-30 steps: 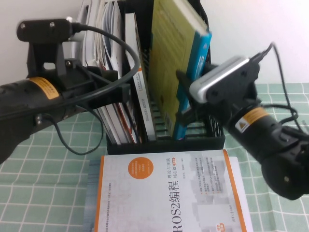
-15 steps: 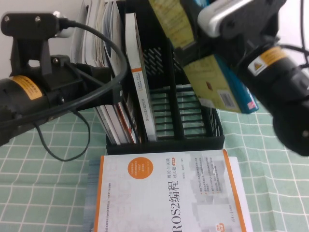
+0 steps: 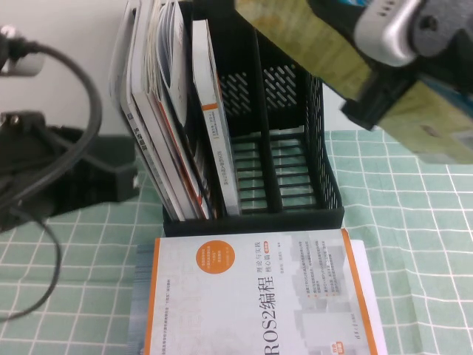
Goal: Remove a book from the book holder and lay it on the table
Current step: Place the picked book on the book
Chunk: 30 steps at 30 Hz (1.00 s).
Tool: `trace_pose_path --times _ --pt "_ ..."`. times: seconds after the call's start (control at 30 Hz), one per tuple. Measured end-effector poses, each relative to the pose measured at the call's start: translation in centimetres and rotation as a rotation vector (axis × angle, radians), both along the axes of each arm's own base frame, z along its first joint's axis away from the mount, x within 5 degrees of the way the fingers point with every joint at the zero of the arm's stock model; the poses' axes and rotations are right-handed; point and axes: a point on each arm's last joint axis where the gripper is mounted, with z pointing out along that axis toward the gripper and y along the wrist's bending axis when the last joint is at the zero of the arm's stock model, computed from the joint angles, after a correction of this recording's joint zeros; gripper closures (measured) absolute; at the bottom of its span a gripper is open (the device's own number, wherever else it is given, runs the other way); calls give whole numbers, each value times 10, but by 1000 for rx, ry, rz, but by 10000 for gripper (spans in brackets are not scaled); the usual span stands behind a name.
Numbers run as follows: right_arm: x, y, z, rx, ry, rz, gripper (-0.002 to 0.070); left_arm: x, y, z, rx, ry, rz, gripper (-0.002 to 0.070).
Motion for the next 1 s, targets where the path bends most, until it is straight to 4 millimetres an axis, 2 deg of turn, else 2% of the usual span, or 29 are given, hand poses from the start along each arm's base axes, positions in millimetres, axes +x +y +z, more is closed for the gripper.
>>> trace_pose_path --times 0.13,0.3,0.47,0.6,0.77,1.0 --pt "-17 -7 4 -77 28 -29 468 -13 6 -3 41 75 -15 678" --pt "-38 6 -4 -107 45 35 468 -27 17 -6 49 61 14 678" --pt "-57 23 -41 -162 114 143 468 -46 32 -16 13 38 77 678" --pt "-66 26 -72 -216 142 208 468 -63 42 -27 -17 50 96 678" --pt "-70 32 -89 -264 103 287 468 -79 51 -45 -64 74 122 678" --pt "-64 60 -118 -385 37 432 468 -93 59 -57 -109 67 149 678"
